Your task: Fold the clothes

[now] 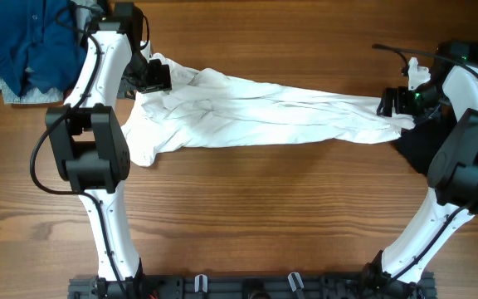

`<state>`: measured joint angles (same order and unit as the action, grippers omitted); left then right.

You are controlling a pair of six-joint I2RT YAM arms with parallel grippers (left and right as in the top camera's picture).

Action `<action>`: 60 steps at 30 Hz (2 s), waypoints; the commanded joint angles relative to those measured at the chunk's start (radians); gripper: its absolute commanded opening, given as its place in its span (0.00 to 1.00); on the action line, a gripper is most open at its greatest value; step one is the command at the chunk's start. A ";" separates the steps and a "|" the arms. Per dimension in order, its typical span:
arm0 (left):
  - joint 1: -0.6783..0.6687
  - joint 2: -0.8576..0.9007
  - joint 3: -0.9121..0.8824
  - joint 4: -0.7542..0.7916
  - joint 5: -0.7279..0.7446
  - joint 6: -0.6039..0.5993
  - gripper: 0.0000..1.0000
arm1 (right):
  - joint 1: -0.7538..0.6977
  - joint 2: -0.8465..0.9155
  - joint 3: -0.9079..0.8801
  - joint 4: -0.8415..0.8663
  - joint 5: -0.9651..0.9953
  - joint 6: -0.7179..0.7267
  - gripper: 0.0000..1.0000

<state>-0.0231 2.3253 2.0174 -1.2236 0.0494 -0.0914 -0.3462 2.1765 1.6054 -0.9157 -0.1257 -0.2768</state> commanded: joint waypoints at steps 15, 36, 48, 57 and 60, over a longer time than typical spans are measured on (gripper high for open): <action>0.004 -0.003 -0.006 0.016 0.013 0.000 0.88 | 0.005 0.056 -0.095 0.067 -0.230 0.228 0.04; 0.009 -0.003 -0.006 0.067 0.013 0.001 1.00 | -0.029 0.008 0.462 -0.415 -0.222 0.120 0.04; 0.010 -0.003 -0.006 0.111 0.012 0.002 1.00 | 0.304 0.009 0.462 -0.414 -0.220 0.247 0.04; 0.010 -0.003 -0.006 0.118 0.012 0.002 1.00 | 0.541 0.039 0.461 -0.317 -0.124 0.390 0.05; 0.010 -0.003 -0.006 0.118 0.012 0.002 1.00 | 0.587 0.069 0.461 -0.294 -0.157 0.412 0.04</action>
<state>-0.0231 2.3253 2.0174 -1.1091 0.0502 -0.0914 0.2058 2.2021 2.0495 -1.2282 -0.2790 0.0761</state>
